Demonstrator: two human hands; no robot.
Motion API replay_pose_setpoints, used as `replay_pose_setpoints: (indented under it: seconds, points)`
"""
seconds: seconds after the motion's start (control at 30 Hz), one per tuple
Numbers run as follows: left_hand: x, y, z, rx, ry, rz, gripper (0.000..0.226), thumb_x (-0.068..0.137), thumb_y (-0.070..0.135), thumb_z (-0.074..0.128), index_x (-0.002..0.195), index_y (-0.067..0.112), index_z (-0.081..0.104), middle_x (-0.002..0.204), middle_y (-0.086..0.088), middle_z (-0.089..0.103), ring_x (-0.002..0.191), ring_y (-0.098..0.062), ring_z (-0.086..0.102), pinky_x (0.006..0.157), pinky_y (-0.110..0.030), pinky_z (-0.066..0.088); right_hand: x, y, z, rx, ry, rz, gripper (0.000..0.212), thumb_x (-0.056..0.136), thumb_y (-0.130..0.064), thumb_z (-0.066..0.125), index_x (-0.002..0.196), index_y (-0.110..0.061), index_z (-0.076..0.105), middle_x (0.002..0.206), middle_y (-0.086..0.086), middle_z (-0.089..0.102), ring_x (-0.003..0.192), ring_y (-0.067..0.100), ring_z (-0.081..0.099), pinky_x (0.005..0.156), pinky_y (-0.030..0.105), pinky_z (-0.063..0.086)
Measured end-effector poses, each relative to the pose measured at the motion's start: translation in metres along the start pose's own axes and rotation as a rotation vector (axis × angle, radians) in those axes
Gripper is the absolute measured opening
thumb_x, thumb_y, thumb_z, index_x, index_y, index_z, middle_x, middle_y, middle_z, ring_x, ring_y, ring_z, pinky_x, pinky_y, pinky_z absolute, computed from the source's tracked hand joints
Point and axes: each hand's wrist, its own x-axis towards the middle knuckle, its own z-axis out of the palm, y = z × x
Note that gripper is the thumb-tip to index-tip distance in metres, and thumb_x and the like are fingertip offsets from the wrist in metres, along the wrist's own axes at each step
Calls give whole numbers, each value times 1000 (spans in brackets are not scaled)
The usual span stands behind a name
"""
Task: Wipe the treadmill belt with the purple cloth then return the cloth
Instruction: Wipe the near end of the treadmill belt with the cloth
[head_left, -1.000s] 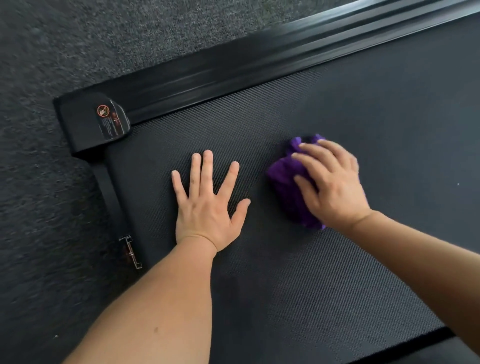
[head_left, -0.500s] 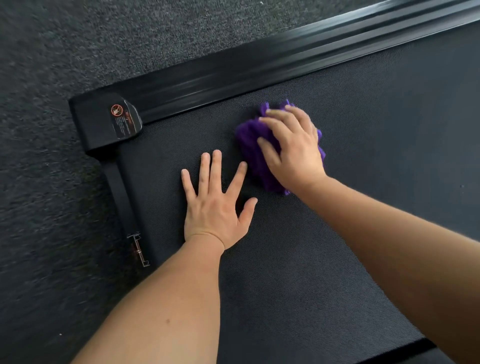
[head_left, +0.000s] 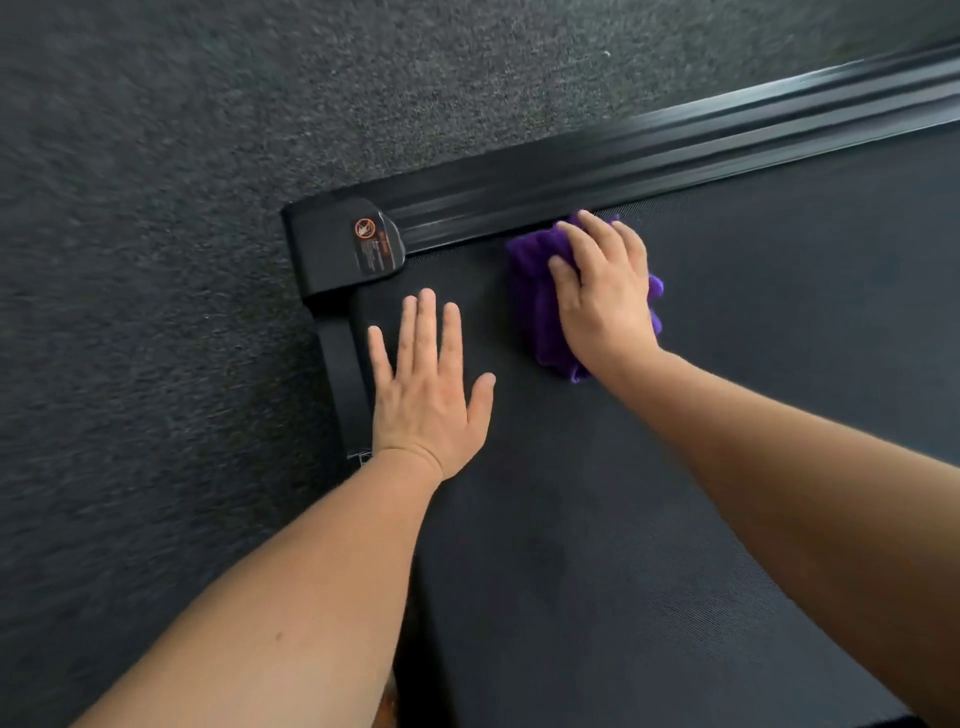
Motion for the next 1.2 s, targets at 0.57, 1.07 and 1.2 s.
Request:
replay_pose_setpoints:
  seconds: [0.57,1.07,1.2]
  points:
    - [0,-20,10,-109,5,-40,73,93,48,31,160,23,17,169,-15,1,157,-31,-5,118,-71,9,-47,-10,8,-129,80,15,38,97,-39,51,131,-24,60,144,-2,49,134,29,35,112,48,29]
    - [-1,-20,8,-172,22,-41,72,92,40,41,159,25,21,170,-14,2,157,-29,-4,120,-68,7,-127,22,-6,-269,-227,-505,44,97,-44,56,131,-17,63,137,6,58,132,40,44,107,55,39]
    - [-7,-16,3,-162,4,-57,68,94,40,38,159,25,22,169,-15,4,157,-31,-2,121,-66,5,-132,1,-15,-109,-305,-244,53,99,-51,38,142,-22,51,150,0,44,142,29,30,118,41,24]
